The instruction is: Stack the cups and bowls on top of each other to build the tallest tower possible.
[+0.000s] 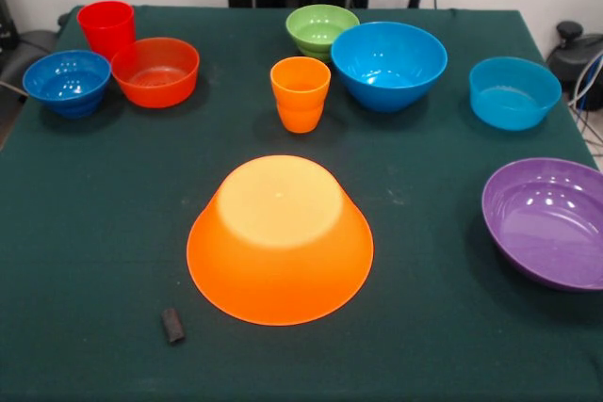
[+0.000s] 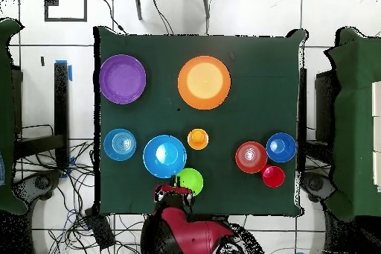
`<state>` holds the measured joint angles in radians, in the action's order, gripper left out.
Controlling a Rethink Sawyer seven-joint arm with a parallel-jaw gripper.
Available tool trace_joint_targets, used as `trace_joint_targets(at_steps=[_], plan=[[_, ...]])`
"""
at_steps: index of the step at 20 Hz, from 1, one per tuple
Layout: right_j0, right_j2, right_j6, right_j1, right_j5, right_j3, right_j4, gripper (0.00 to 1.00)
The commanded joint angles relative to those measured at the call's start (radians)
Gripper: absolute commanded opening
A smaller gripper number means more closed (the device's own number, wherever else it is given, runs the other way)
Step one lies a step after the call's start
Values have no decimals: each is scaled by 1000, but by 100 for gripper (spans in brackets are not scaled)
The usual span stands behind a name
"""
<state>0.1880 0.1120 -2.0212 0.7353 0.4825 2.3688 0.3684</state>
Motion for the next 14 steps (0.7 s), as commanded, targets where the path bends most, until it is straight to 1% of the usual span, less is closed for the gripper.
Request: trace_joint_targets(at_steps=[1,3,6,9,12,13,14], plan=[[-36,-7,-119,-65,29,-12,26,0],[-51,14,-110,-62,15,-18,13,0],[-80,44,-115,-87,15,-31,-22,0],[-64,36,-149,-122,28,-30,-23,0],[-60,31,-153,-122,23,-37,-15,0],[-61,38,-150,-137,34,-40,-10,0],[-67,43,-145,-133,32,-40,-10,0]])
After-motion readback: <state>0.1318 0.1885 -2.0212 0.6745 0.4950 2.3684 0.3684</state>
